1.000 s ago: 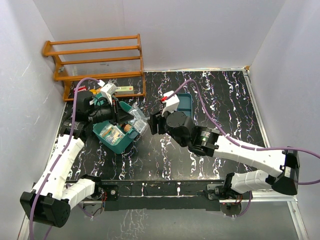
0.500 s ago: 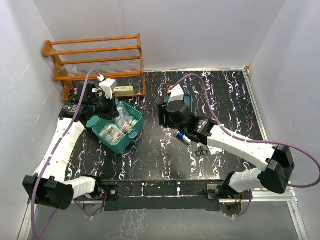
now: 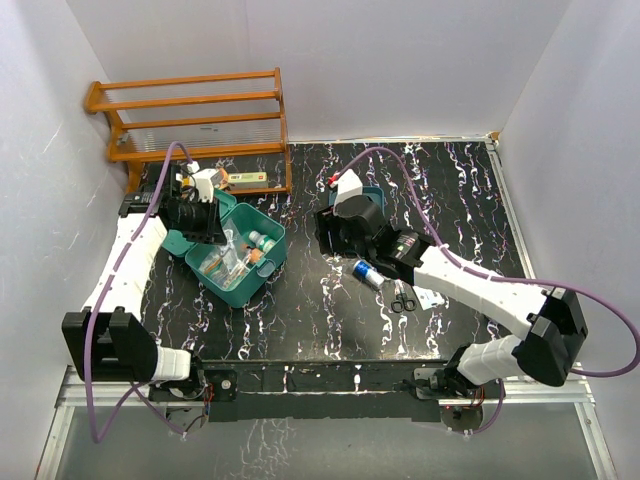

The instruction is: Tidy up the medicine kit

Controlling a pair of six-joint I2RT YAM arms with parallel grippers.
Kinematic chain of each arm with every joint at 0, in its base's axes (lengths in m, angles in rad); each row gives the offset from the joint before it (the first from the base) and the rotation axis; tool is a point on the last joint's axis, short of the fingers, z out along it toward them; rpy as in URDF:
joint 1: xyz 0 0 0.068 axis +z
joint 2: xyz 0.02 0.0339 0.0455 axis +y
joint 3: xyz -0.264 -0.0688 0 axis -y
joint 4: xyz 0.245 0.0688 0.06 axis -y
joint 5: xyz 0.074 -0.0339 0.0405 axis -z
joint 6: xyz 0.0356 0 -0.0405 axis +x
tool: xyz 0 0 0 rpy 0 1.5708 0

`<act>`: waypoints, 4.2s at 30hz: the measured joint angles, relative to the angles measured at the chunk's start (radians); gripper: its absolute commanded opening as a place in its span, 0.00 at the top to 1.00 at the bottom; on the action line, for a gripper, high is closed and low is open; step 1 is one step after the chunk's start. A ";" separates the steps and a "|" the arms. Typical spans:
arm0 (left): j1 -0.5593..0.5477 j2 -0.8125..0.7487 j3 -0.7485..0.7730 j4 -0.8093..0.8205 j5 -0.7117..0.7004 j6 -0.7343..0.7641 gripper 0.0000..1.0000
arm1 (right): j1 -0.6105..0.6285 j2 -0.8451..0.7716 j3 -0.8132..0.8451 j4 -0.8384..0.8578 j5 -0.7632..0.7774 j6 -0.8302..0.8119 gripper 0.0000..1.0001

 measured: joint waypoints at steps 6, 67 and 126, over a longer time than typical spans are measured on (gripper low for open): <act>0.024 0.056 -0.030 -0.005 0.056 0.008 0.93 | -0.002 0.024 0.018 -0.027 -0.054 -0.035 0.44; -0.049 -0.022 -0.048 0.001 -0.298 -0.178 0.64 | -0.014 0.031 0.000 -0.012 -0.117 -0.069 0.43; -0.196 -0.282 -0.021 0.414 -0.308 -0.411 0.20 | -0.208 -0.070 -0.156 -0.195 0.062 0.219 0.30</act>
